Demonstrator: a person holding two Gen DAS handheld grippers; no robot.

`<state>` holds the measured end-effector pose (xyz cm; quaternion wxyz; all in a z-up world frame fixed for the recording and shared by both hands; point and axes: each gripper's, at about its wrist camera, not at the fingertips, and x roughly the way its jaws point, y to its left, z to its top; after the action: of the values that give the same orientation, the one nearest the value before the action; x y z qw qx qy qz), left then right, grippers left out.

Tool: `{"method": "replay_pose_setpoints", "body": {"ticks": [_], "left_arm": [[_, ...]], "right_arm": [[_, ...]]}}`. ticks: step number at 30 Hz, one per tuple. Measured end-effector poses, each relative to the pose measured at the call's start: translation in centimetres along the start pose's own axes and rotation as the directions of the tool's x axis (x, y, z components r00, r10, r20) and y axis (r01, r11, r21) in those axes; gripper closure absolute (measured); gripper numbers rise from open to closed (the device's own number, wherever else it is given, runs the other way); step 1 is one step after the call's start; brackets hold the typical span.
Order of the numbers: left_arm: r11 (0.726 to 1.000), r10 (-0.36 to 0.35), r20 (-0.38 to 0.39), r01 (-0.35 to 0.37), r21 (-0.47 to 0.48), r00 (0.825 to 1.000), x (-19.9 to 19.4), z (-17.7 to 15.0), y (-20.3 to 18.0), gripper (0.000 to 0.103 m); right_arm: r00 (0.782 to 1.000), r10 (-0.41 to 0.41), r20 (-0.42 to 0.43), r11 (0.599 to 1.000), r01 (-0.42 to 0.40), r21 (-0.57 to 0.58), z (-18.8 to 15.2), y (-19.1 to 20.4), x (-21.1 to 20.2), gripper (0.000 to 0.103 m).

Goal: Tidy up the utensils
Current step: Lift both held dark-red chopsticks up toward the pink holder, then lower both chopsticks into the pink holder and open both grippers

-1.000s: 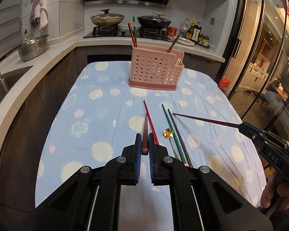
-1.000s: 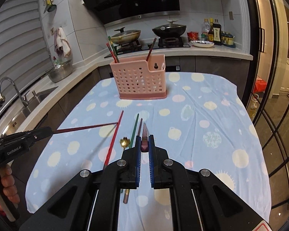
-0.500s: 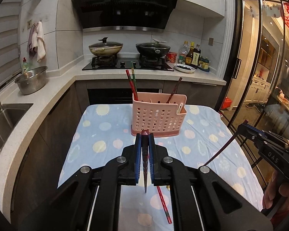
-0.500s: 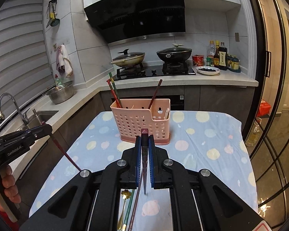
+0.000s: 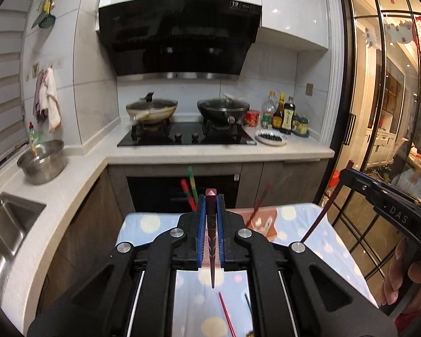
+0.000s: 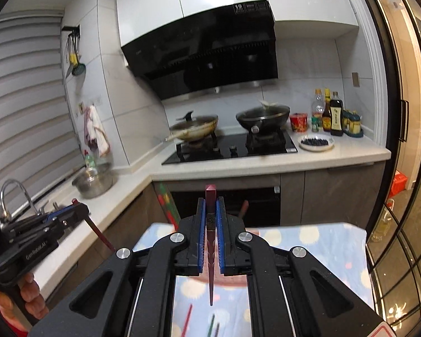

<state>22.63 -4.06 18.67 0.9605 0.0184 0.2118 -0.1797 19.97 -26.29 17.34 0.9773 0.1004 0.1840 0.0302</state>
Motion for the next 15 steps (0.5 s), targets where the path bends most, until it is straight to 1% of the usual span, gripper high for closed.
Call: {"method": "replay_pose_setpoints", "body": {"ticks": [3,8,11,15], "left_arm": [[1.0,-0.003,0.043,0.002,0.004,0.999,0.6,2.8,-0.3,0.096],[1.0,0.005,0.081,-0.006,0.011,0.997,2.8,6.4,-0.4,0.096],[1.0,0.012,0.078,-0.013,0.008,0.997,4.9,7.7,-0.2,0.096],[1.0,0.017,0.039,-0.017,-0.002,0.999,7.7,8.0,0.2,0.096]], "right_arm": [[0.999,-0.007,0.034,1.0,0.007,-0.001,2.6,0.4,1.7,0.096],[0.999,-0.019,0.038,1.0,0.018,0.008,5.6,0.6,5.2,0.096],[0.999,-0.025,0.023,1.0,0.024,0.004,6.3,0.7,7.4,0.096],[0.999,-0.027,-0.028,1.0,0.026,-0.006,5.7,0.7,10.3,0.096]]}}
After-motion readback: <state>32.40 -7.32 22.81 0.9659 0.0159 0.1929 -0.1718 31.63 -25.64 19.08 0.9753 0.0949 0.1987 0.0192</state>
